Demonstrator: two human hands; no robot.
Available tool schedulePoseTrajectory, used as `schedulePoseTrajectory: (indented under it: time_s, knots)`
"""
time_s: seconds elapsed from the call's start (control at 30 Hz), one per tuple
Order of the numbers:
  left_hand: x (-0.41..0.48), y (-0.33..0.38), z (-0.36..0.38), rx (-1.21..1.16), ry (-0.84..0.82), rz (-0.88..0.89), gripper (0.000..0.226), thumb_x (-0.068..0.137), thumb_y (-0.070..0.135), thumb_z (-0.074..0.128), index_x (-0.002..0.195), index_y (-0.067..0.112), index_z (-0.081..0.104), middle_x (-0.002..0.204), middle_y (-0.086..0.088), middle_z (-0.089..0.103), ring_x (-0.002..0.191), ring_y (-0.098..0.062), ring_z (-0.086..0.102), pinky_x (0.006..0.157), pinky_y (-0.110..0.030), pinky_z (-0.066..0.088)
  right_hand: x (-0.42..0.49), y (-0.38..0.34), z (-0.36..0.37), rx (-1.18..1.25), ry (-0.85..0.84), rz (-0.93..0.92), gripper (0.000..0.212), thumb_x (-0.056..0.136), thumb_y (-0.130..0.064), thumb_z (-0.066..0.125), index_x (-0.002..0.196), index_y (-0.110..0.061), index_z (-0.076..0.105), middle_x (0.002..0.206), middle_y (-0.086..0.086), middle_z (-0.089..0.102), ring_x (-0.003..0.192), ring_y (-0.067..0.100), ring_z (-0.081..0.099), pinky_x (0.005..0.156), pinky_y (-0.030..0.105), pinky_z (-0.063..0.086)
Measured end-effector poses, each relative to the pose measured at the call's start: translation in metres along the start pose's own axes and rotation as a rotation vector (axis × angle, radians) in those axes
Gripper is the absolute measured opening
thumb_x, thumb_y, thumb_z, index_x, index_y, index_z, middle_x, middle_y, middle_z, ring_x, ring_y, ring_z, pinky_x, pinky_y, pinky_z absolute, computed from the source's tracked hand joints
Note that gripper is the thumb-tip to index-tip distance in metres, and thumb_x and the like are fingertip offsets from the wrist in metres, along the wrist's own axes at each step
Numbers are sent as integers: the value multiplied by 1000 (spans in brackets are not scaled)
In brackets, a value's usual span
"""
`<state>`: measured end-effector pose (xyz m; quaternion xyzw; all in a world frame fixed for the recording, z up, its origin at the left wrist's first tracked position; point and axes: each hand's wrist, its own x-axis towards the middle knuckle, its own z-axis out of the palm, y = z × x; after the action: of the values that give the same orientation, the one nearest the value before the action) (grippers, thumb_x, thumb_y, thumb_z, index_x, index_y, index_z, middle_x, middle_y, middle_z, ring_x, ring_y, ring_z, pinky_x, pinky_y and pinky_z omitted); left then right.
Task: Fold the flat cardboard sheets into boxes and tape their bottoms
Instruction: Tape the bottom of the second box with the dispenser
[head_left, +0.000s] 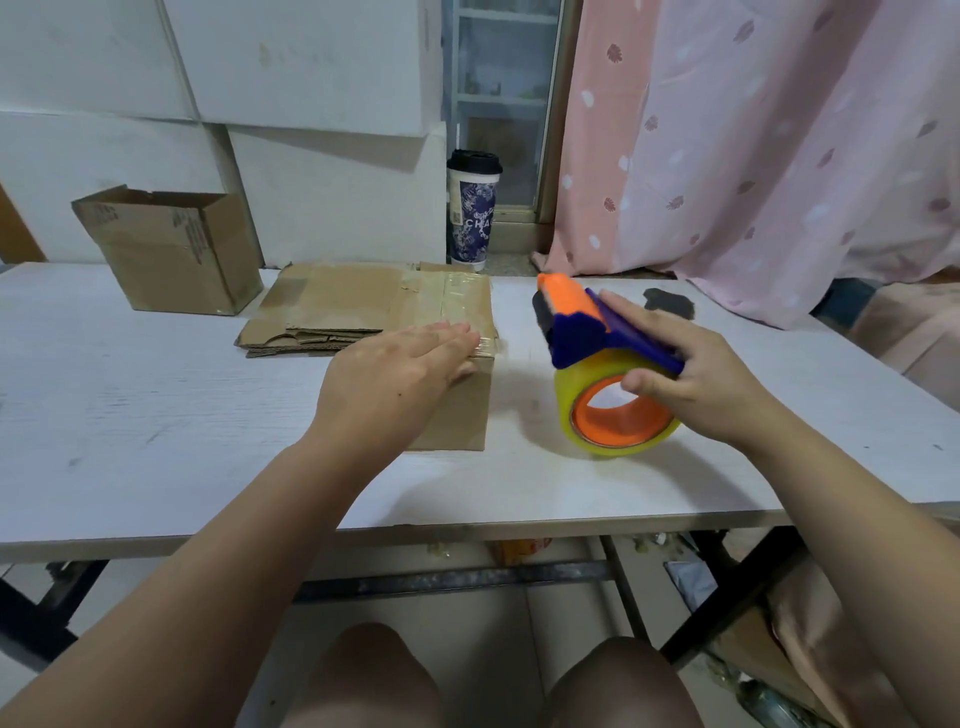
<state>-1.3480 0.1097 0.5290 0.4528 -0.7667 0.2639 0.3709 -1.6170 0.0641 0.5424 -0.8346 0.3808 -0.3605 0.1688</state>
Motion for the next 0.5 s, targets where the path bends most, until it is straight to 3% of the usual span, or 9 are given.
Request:
schedulePoseTrajectory:
  time_s: [0.07,0.17,0.23,0.3,0.4,0.5]
  knots:
    - [-1,0,-5,6,-23,-5,26,71,10,81,96,7,75,95,-8,73,84,-27,71,60,-32,55,-4,1,-1,41,19,16,62,66,-78,57,123,-73,35,111,5,62,97,21,54,86,33,42]
    - [-1,-2,-12,20,-52,-23,23,75,12,76,98,8,75,97,-8,73,86,-28,71,61,-34,56,-9,3,1,-118,-36,0,67,68,-63,68,127,-63,36,94,-2,52,84,12,46,77,14,35]
    - [-3,-4,-15,13,-68,-22,23,79,16,69,100,9,74,99,-8,72,88,-28,70,62,-35,56,-11,2,4,-183,-83,6,70,69,-62,69,130,-58,34,94,-4,48,84,11,44,78,6,31]
    - [-3,-5,-15,23,-65,-12,23,79,15,68,100,8,75,99,-8,73,88,-28,70,62,-34,55,-9,-2,5,-267,-135,-8,72,69,-63,61,133,-56,28,96,-2,46,84,9,41,80,4,29]
    - [-3,-4,-13,24,-55,-27,21,77,10,74,98,7,75,97,-8,73,87,-27,70,63,-34,55,0,-15,1,-376,-239,17,68,63,-78,44,126,-69,21,98,-7,44,86,2,40,78,3,27]
    - [-4,-6,-12,54,-50,16,19,82,14,70,100,8,74,98,-7,73,88,-24,70,64,-29,55,7,-27,-5,-437,-322,30,69,56,-84,39,121,-77,16,95,-13,42,89,-2,41,75,10,30]
